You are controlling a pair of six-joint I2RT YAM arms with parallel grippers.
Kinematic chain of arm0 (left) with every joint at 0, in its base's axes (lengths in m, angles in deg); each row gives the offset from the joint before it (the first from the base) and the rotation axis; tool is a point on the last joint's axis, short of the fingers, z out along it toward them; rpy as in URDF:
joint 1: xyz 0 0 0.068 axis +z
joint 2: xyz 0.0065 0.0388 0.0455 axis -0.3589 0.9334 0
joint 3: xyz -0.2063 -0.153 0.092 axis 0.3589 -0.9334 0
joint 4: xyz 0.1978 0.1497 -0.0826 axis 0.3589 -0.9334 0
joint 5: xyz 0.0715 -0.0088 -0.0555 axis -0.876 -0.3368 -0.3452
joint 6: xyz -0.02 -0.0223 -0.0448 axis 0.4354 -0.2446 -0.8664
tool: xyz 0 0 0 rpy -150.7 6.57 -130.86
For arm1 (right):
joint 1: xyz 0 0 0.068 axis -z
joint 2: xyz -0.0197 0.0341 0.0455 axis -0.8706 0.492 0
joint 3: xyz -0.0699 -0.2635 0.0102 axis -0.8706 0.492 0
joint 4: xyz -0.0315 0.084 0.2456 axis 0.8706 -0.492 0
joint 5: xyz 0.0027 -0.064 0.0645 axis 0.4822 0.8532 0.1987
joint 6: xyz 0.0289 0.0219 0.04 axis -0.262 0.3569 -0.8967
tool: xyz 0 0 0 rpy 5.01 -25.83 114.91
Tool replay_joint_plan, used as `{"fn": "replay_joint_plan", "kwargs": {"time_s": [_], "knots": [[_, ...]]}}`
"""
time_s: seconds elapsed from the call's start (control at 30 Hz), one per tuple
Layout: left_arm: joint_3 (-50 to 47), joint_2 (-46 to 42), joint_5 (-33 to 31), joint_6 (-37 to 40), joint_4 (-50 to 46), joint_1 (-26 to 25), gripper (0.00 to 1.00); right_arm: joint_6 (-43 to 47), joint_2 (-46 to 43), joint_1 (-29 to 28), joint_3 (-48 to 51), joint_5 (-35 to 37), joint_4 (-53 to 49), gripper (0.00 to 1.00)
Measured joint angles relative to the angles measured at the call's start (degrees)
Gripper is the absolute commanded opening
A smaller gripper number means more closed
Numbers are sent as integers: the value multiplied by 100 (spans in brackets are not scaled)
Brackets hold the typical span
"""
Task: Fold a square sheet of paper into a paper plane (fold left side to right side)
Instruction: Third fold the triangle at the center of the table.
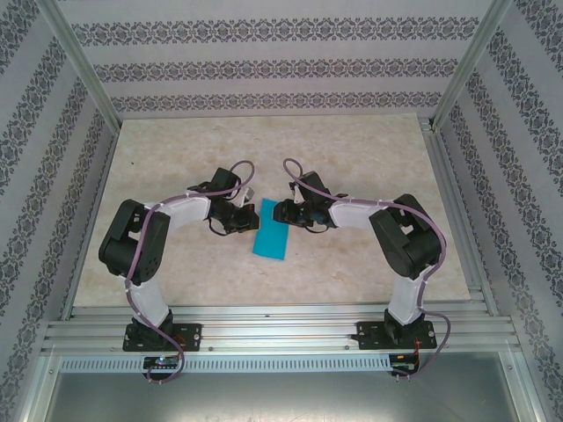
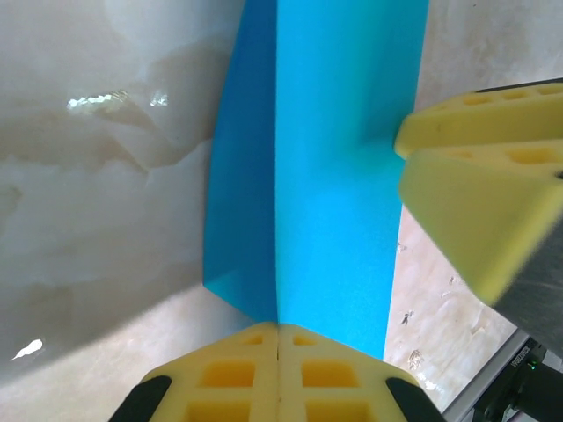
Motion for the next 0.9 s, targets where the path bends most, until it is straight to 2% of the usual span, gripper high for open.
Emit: {"fn": "replay_joint_plan", "kwargs": {"time_s": [0.1,0.2,0.27,0.43,0.53,0.63,0.9], "knots": [[-129,-111,2,-173,85,0,3,284,-597,-55,151,153,-181,56],[-221,-168,28,-387,177,0,2,651,-1329,-350,361,501,-339,62],[-275,-173,96,-555,273,0,1,911,-1878,-789,695,824,-334,67],[-348,-173,304,-903,435,0,0,1661,-2671,-2120,1698,1757,-127,71],[-350,-173,374,-1032,503,0,0,2214,-2612,-2706,1908,2341,-90,71],[-363,-173,428,-1113,522,0,0,2747,-2337,-3027,1858,2903,83,72],[-448,-173,437,-1156,546,0,0,3707,-1268,-3394,1255,3816,275,72]]}}
